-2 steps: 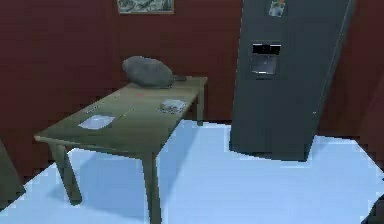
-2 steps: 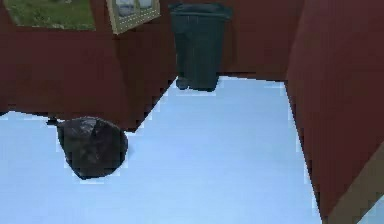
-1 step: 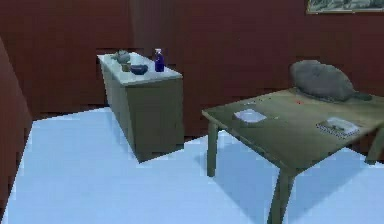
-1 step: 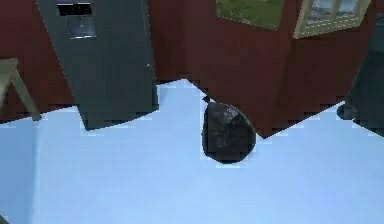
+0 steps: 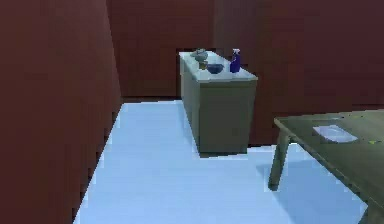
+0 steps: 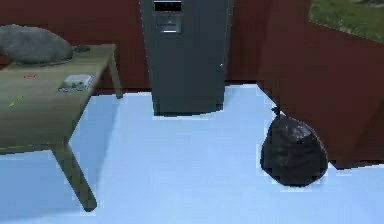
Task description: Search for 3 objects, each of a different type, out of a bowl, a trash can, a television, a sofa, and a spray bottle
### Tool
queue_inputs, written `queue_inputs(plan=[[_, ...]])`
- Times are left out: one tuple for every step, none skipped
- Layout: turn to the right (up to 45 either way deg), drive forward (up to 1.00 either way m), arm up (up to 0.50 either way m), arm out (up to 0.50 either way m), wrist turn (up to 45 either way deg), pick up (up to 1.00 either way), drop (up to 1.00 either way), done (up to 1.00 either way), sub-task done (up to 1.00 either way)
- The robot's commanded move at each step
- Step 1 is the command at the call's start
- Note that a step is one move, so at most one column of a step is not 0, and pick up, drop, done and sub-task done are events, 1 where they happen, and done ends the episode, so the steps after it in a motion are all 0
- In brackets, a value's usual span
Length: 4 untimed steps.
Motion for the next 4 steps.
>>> queue_inputs(plan=[[0.0, 1.0, 0.0, 0.0, 0.0, 0.0, 0.0, 0.0, 0.0], [-12.0, 0.0, 0.0, 0.0, 0.0, 0.0, 0.0, 0.0, 0.0], [0.0, 0.2, 0.0, 0.0, 0.0, 0.0, 0.0, 0.0, 0.0], [27.0, 0.0, 0.0, 0.0, 0.0, 0.0, 0.0, 0.0, 0.0]])
